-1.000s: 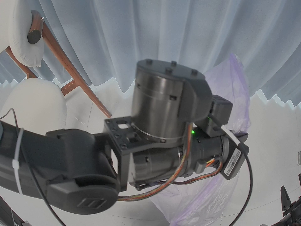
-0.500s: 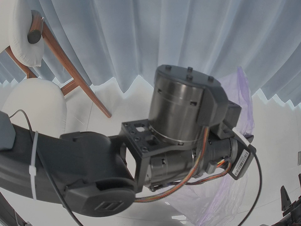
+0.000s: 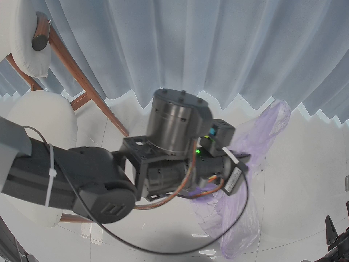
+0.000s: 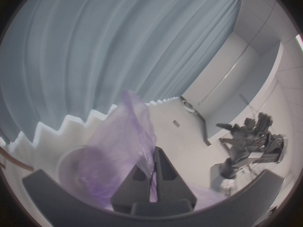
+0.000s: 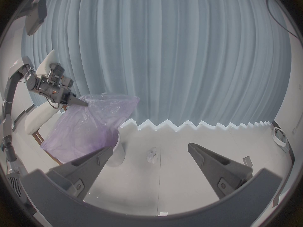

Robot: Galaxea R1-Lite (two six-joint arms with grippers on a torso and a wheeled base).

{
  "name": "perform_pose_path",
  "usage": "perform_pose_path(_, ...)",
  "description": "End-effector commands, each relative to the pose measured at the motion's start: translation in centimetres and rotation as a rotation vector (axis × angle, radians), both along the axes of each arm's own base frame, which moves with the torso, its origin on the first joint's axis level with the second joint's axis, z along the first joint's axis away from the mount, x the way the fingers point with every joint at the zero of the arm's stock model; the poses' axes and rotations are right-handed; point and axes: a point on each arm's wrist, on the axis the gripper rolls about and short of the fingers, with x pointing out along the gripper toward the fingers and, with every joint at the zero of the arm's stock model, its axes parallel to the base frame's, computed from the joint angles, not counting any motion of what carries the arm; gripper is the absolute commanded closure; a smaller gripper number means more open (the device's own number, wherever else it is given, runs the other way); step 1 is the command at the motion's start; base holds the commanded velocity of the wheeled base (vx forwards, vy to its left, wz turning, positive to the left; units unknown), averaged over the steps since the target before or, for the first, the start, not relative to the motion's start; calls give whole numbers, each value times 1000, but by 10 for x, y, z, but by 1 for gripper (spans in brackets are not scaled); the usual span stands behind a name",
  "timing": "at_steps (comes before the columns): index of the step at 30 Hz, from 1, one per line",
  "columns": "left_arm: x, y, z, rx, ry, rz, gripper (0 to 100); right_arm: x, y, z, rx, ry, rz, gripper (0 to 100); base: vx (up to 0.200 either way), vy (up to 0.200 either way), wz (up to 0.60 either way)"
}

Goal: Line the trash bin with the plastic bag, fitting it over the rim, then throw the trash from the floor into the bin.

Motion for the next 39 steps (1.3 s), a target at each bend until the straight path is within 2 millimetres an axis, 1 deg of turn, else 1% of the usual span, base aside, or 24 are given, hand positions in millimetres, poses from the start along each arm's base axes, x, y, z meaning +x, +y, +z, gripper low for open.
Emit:
perform_pose_path(1, 22, 49, 5, 49, -60, 108, 100, 0, 0, -5, 1, 2, -2, 0, 0, 0, 0)
perform_pose_path(2, 26, 60, 6, 70, -89, 127, 100, 0, 0, -5, 1, 4, -3, 0, 0, 0, 0)
perform_pose_path(3, 26, 60, 6, 70, -89, 127, 100, 0, 0, -5, 1, 4, -3, 0, 0, 0, 0)
perform_pose_path(4, 33, 74, 6, 119, -148, 146, 100, 0, 0, -5, 0, 2, -3, 0, 0, 0, 0)
perform_pose_path(5, 33, 75, 6, 122, -151, 148, 100, 0, 0, -5, 0, 2, -3, 0, 0, 0, 0)
perform_pose_path(6, 39, 83, 7, 162, -195, 155, 100, 0, 0, -5, -2, 4, 3, 0, 0, 0, 0)
perform_pose_path(11, 37, 86, 1, 200, -205, 139, 100, 0, 0, -5, -3, 4, 4, 0, 0, 0, 0)
perform_pose_path(13, 26, 95, 3, 198, -201, 142, 100, 0, 0, -5, -3, 4, 4, 0, 0, 0, 0)
perform_pose_path(14, 25, 98, 4, 196, -198, 147, 100, 0, 0, -5, -3, 4, 4, 0, 0, 0, 0)
perform_pose_path(18, 24, 105, 3, 165, -144, 182, 100, 0, 0, -5, -3, 4, 4, 0, 0, 0, 0)
perform_pose_path(20, 19, 109, 7, 129, -109, 207, 100, 0, 0, -5, -3, 4, 4, 0, 0, 0, 0)
perform_pose_path(24, 16, 112, 3, 132, -86, 217, 100, 0, 0, -5, -3, 4, 4, 0, 0, 0, 0)
perform_pose_path(25, 14, 122, 3, 144, -93, 265, 100, 0, 0, -5, -3, 4, 4, 0, 0, 0, 0)
perform_pose_path(27, 16, 129, 4, 147, -101, 305, 100, 0, 0, -5, -3, 4, 4, 0, 0, 0, 0)
perform_pose_path(29, 21, 134, 8, 150, -114, 357, 100, 0, 0, -5, -3, 4, 4, 0, 0, 0, 0)
perform_pose_path(32, 30, 136, 18, 147, -155, 416, 100, 0, 0, -5, -3, 4, 4, 0, 0, 0, 0)
perform_pose_path(34, 33, 134, 17, 162, -168, 409, 100, 0, 0, -5, -3, 4, 6, 0, 0, 0, 0)
perform_pose_path(39, 23, 124, 9, 281, -287, 201, 100, 0, 0, -5, -3, 4, 4, 0, 0, 0, 0)
